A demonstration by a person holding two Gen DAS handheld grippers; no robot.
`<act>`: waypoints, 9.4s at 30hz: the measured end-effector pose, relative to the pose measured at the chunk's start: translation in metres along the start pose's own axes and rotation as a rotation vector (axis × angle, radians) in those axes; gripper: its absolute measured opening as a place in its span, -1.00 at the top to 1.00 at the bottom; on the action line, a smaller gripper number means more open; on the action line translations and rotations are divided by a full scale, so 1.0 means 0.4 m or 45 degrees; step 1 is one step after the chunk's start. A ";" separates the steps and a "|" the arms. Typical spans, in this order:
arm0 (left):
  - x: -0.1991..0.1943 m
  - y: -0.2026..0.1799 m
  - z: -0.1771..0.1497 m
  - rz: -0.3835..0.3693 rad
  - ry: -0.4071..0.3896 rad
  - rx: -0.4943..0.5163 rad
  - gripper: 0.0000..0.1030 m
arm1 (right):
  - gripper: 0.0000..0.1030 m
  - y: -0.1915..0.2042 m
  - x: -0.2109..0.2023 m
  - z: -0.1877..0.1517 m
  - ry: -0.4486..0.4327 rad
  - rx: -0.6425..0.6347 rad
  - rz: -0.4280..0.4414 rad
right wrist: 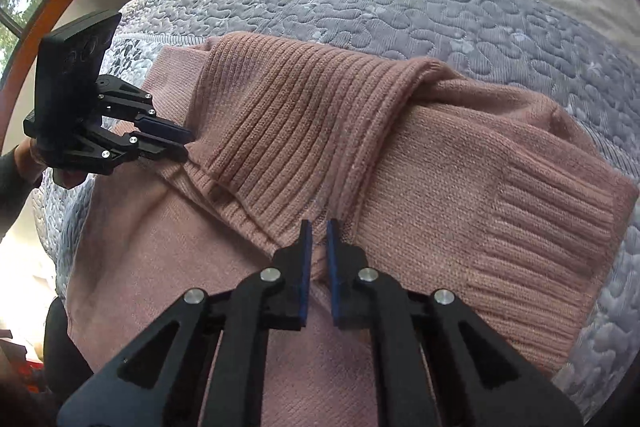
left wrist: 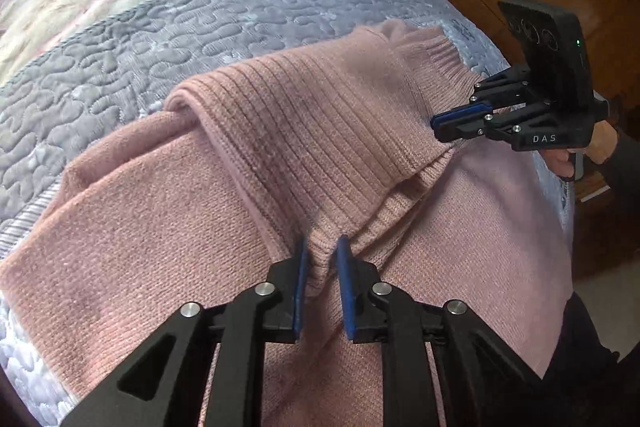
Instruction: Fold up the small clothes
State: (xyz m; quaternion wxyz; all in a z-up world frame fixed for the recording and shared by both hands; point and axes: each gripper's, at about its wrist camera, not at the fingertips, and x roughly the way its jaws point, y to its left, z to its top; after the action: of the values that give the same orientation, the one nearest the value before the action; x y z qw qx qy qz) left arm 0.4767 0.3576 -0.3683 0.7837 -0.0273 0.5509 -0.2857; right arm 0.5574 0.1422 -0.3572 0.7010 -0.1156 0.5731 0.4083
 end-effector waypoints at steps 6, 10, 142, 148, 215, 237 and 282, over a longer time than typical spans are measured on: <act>0.004 -0.059 0.003 0.140 0.013 0.162 0.51 | 0.55 0.059 -0.009 -0.003 -0.044 -0.133 -0.078; 0.005 -0.065 0.000 0.183 0.045 0.199 0.50 | 0.07 0.094 -0.004 -0.007 -0.026 -0.214 -0.105; -0.595 -0.246 -0.681 -0.735 -0.761 -1.164 0.85 | 0.85 0.094 -0.683 -0.657 -0.614 0.695 0.840; -0.632 -0.113 -0.515 -0.672 -0.844 -1.168 0.85 | 0.85 0.016 -0.699 -0.480 -0.673 0.673 0.753; -0.251 0.370 -0.055 0.117 -0.562 -0.892 0.82 | 0.85 -0.367 -0.200 0.053 -0.400 0.538 0.005; -0.140 0.352 -0.038 -0.084 -0.396 -0.946 0.51 | 0.33 -0.359 -0.158 -0.015 -0.424 0.671 0.096; -0.249 0.414 -0.378 -0.502 -0.471 -1.137 -0.54 | -0.36 0.826 0.335 -0.162 -0.151 -0.963 -1.009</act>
State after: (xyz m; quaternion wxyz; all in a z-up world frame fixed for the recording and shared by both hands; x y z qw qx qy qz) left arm 0.3900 0.5848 -0.4025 0.7113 -0.5121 0.4559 -0.1552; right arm 0.2798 0.3716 -0.3971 0.7418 -0.5432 0.2584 0.2965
